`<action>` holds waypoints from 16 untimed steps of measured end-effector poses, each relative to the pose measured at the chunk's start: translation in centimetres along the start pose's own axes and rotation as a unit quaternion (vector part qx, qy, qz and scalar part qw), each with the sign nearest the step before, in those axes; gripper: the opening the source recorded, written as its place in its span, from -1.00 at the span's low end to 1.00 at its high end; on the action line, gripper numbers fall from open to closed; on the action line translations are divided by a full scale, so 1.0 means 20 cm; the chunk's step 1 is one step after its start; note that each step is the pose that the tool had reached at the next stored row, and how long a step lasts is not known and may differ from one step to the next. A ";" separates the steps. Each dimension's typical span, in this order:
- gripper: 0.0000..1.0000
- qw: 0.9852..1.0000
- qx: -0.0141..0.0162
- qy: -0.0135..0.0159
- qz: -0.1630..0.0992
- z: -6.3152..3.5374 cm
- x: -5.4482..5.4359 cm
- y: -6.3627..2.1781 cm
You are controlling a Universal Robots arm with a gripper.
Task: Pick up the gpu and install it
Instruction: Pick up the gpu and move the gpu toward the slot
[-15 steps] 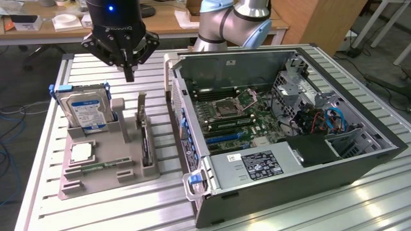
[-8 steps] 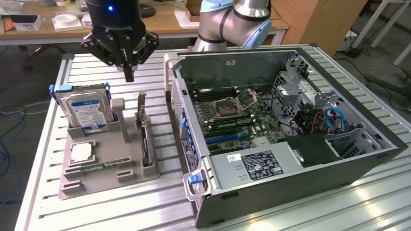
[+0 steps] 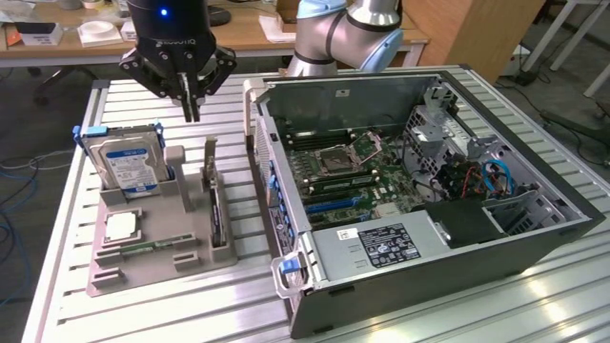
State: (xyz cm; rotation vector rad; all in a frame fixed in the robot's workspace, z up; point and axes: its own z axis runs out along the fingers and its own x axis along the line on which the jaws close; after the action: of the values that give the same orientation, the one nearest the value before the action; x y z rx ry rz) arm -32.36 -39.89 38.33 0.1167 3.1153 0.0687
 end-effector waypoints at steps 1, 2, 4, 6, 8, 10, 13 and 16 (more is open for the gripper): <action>-0.66 1.000 0.000 0.000 0.000 0.000 0.00 0.000; -0.54 1.000 0.000 0.000 0.000 0.000 0.00 0.000; -0.29 1.000 0.000 0.000 0.000 0.000 0.00 0.000; -0.29 1.000 0.000 0.000 0.000 0.000 0.00 0.000; -0.07 1.000 0.000 0.000 0.000 0.000 0.00 0.000; 0.17 1.000 0.000 0.000 0.000 0.000 0.00 0.000; 0.29 1.000 0.000 0.000 0.000 0.000 0.00 0.000; 0.29 1.000 0.000 0.000 -0.003 0.000 0.00 -0.005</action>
State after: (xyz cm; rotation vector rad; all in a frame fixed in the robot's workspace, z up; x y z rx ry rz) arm -32.37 -39.99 38.33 0.1076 3.1157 0.0689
